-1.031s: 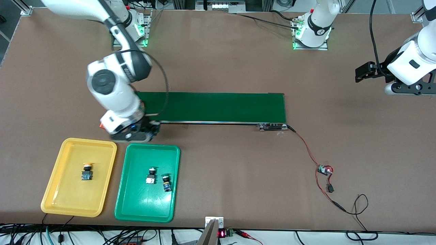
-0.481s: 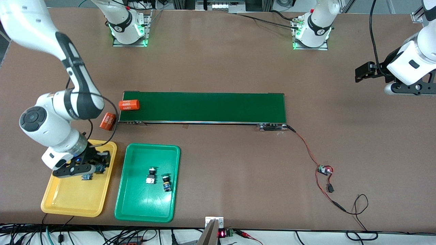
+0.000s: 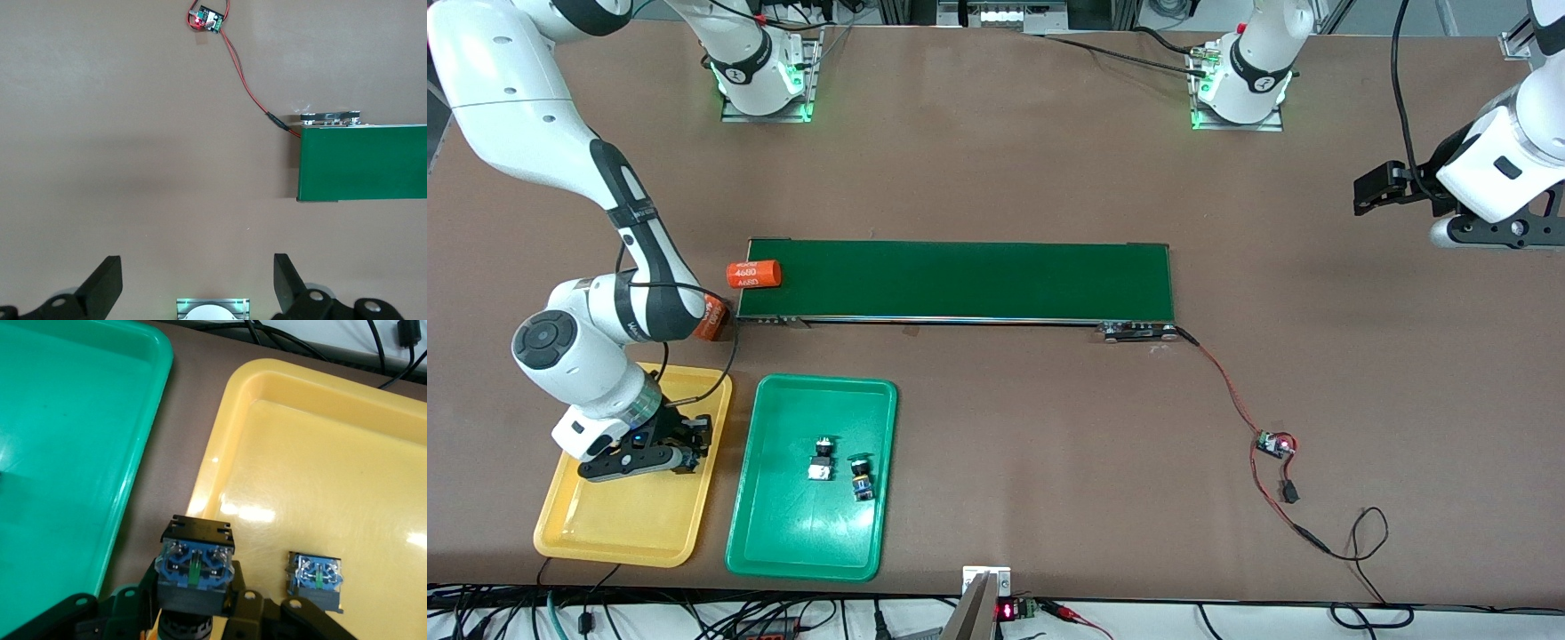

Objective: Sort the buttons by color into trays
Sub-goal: 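Carry the second yellow button into the yellow tray and release it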

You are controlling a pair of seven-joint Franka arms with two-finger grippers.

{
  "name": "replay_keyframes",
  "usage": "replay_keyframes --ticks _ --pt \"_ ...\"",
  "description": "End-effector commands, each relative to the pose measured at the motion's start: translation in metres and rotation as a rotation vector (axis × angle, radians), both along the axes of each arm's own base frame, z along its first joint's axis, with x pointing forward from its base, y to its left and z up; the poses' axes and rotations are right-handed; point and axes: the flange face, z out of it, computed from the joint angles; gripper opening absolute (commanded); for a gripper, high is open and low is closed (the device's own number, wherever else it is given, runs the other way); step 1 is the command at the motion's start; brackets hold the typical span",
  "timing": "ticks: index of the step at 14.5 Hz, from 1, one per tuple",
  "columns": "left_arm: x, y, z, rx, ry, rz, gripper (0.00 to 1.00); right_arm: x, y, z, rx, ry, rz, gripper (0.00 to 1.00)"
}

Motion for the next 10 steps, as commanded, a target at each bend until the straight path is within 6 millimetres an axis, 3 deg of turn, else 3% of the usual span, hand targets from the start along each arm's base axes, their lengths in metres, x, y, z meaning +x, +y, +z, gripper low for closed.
replay_keyframes --ticks 1,4,5,7,10 --pt "-0.001 0.000 0.002 0.004 0.007 0.001 1.00 0.004 -0.010 -0.008 -0.020 -0.021 0.016 0.44" --pt "-0.001 0.000 0.002 0.004 0.007 0.001 1.00 0.004 -0.018 -0.008 -0.028 -0.022 0.011 0.89" --pt "-0.001 0.000 0.002 0.004 0.007 0.001 1.00 0.004 -0.018 -0.005 -0.019 -0.026 -0.008 1.00" --pt "-0.001 0.000 0.002 0.004 0.007 0.001 1.00 0.005 -0.017 0.006 -0.023 -0.035 -0.004 1.00" --pt "-0.001 -0.001 0.002 0.004 0.007 -0.001 1.00 -0.003 -0.008 0.045 -0.050 -0.006 0.000 1.00"
